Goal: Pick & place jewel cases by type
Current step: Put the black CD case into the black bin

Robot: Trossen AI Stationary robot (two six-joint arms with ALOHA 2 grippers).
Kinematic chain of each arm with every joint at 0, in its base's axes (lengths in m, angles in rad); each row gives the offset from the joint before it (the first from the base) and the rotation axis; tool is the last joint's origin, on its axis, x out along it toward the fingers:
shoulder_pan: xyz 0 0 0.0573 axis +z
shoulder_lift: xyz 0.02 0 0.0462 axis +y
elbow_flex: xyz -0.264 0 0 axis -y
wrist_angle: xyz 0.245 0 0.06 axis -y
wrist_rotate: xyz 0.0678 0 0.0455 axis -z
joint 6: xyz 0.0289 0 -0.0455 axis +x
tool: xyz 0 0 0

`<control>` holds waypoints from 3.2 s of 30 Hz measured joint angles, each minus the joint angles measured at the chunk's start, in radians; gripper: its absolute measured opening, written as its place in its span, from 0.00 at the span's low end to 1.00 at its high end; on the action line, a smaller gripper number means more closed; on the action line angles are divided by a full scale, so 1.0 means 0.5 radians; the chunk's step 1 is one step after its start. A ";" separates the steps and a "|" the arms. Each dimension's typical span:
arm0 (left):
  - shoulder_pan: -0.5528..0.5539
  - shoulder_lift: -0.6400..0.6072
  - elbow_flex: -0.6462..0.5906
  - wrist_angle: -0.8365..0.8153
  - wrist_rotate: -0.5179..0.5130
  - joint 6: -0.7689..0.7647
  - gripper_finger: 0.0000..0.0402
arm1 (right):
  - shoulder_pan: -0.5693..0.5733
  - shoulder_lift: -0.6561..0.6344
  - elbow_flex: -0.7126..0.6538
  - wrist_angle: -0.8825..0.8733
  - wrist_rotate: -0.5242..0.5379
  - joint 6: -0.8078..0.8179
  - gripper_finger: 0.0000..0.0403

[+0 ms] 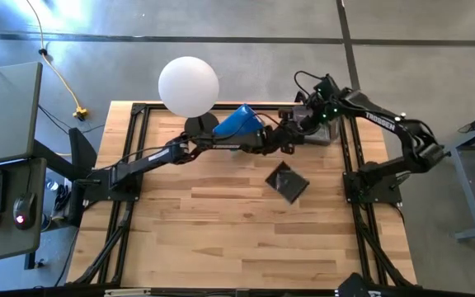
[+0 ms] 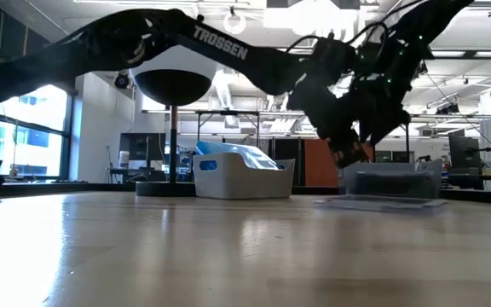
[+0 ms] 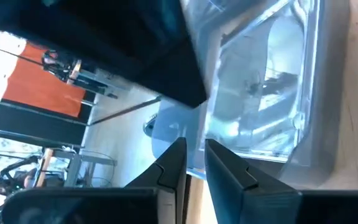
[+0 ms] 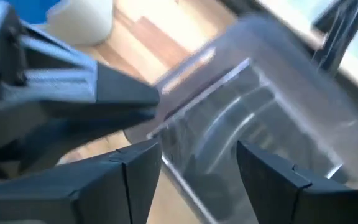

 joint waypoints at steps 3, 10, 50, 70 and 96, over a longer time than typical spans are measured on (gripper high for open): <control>-0.017 -0.014 0.008 -0.130 -0.054 0.005 0.12 | 0.002 -0.016 0.065 -0.081 -0.028 -0.080 0.50; -0.216 -0.062 0.004 -0.725 -0.397 -0.107 0.11 | 0.140 -0.262 0.132 -0.365 -0.318 -0.312 0.45; -0.072 -0.518 -0.601 -1.310 1.744 -1.865 0.11 | 3.165 -0.703 -1.100 0.751 1.353 1.141 0.31; -0.043 -0.406 -0.743 -1.045 1.998 -2.636 0.11 | 3.274 -0.044 -1.108 0.919 1.429 0.570 0.52; -0.065 -0.334 -0.748 -0.843 2.295 -2.781 0.11 | 3.494 0.246 -0.973 0.726 1.886 0.744 0.52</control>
